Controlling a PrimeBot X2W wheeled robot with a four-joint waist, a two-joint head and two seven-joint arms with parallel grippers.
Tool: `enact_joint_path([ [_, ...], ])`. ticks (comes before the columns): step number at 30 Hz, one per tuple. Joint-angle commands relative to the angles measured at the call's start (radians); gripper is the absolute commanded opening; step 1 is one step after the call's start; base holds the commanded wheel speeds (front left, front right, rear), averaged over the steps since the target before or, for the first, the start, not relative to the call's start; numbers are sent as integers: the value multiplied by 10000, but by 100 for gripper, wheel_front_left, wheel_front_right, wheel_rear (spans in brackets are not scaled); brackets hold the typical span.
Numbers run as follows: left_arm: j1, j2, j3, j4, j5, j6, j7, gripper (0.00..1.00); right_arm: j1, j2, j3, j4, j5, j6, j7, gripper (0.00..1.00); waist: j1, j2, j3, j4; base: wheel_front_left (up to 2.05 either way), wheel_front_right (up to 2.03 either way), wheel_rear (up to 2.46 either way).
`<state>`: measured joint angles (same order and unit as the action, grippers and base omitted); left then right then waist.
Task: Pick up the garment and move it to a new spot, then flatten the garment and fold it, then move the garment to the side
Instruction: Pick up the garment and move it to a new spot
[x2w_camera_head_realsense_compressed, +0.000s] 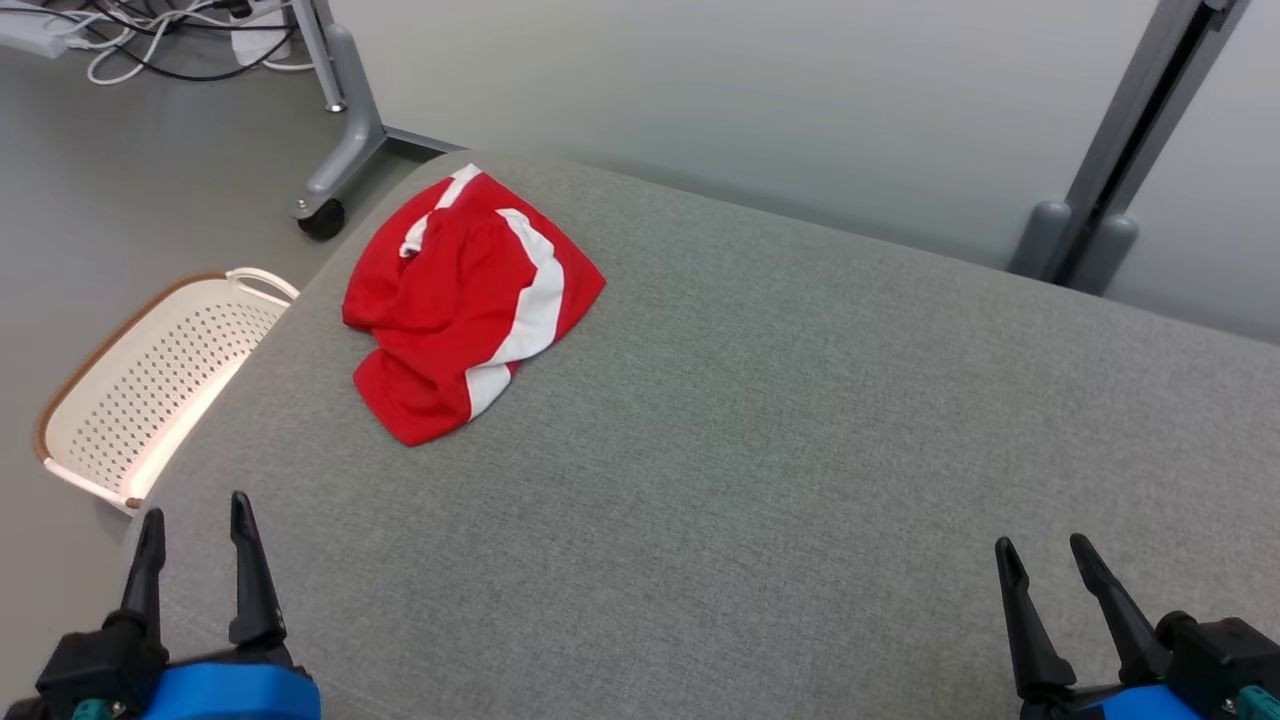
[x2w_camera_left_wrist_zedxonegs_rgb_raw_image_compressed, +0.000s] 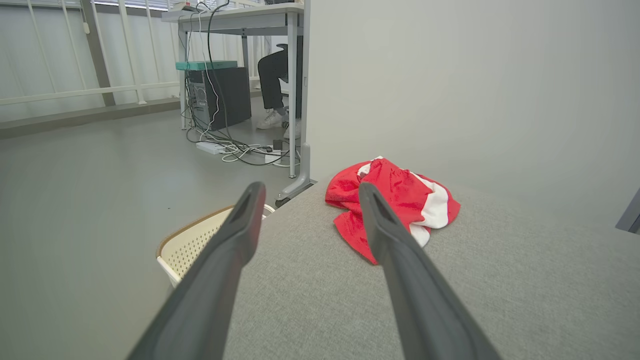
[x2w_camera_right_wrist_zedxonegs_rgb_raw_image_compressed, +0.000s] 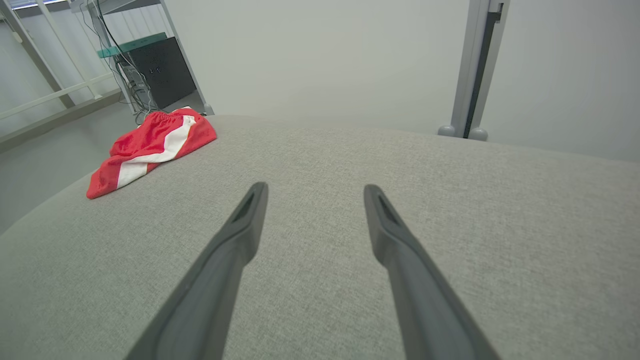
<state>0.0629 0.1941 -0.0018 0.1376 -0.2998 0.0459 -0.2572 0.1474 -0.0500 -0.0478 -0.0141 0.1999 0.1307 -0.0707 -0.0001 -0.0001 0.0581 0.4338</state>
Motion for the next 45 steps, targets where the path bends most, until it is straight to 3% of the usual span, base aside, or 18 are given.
enact_joint_path([
  [1, -472, 92, 63, 65, -75, -26, -29, 100, -228, -13, 9, -128, -153, 3, 33, 100, 1, 1, 118, -101, 0, 0, 0],
  [12, -3778, 651, 557, 1330, -554, -156, 157, 100, -965, -272, 95, -1357, -721, 4, 578, 100, 1, 1, 1662, -1621, 0, 0, 0],
  [24, -7460, 2247, 1054, 3889, -888, -453, 1042, 100, -1845, -644, -280, -3024, -875, 4, 1040, 100, 1, 1, 4019, -3390, 0, 0, 0],
  [33, -8982, 2700, 562, 6604, -902, -865, 2653, 100, -1931, -693, -698, -3659, -996, 3, 1250, 100, 1, 1, 4930, -3697, 0, 0, 0],
  [36, -9178, 2642, 407, 7170, -944, -941, 3121, 100, -1957, -711, -744, -3718, -1000, 3, 1267, 100, 1, 1, 4990, -3695, 0, 0, 0],
  [39, -9379, 2509, 171, 8145, -1024, -996, 4317, 100, -1978, -734, -840, -3796, -1020, 4, 1358, 100, 1, 1, 5000, -3640, 0, 0, 0],
  [45, -9552, 2313, 80, 8811, -1249, -1036, 5263, 100, -2004, -729, -791, -3823, -1032, 4, 1434, 100, 1, 1, 4931, -3583, 0, 0, 0],
])
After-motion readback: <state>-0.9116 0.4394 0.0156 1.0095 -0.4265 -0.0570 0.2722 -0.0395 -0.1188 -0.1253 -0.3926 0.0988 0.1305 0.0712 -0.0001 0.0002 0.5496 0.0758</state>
